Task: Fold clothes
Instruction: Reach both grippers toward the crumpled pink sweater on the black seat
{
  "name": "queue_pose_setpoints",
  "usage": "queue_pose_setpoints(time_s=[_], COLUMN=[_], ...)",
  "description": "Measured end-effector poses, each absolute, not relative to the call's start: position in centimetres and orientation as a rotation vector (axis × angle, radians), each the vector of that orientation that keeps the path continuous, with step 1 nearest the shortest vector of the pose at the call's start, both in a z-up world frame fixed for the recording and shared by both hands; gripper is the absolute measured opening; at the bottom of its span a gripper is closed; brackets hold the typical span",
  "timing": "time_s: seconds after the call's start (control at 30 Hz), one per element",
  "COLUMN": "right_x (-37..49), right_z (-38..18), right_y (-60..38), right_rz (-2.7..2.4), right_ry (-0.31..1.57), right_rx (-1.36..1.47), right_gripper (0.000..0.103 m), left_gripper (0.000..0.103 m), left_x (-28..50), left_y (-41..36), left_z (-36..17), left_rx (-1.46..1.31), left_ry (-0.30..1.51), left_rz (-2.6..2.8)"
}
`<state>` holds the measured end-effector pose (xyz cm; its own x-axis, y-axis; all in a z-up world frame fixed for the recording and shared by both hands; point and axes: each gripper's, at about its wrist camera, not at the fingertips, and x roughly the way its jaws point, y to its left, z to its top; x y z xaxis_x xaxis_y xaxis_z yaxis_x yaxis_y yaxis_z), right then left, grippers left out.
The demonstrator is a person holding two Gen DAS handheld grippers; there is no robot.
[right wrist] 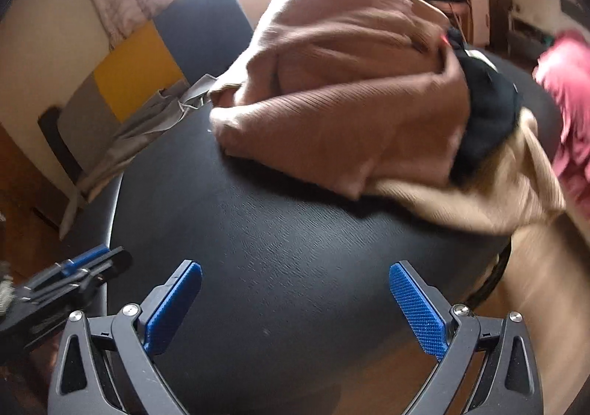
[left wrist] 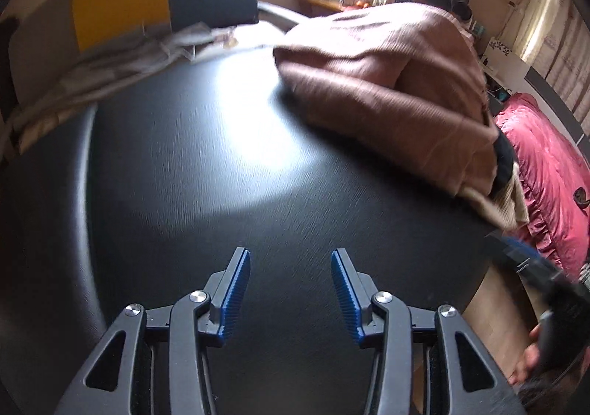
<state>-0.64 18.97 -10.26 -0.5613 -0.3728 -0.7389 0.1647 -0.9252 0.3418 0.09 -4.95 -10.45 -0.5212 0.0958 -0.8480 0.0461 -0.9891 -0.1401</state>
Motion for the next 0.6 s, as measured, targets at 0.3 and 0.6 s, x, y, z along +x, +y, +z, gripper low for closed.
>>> queue_pose_setpoints(time_s=[0.3,0.6], right_x=[-7.3,-21.8], right_z=[-5.9,-2.9], right_y=[25.0,22.8], right_rz=[-2.599,-2.732], right_ry=[-0.561,-0.282], right_rx=[1.098,1.131], right_gripper=[0.103,0.103], left_gripper=[0.049,0.069], left_x=[1.6,1.8], left_y=[-7.2,-5.9], left_z=[-14.4,-14.8], left_rx=[-1.498,-1.450], left_ry=[-0.318,-0.208], left_rz=[2.664,2.643])
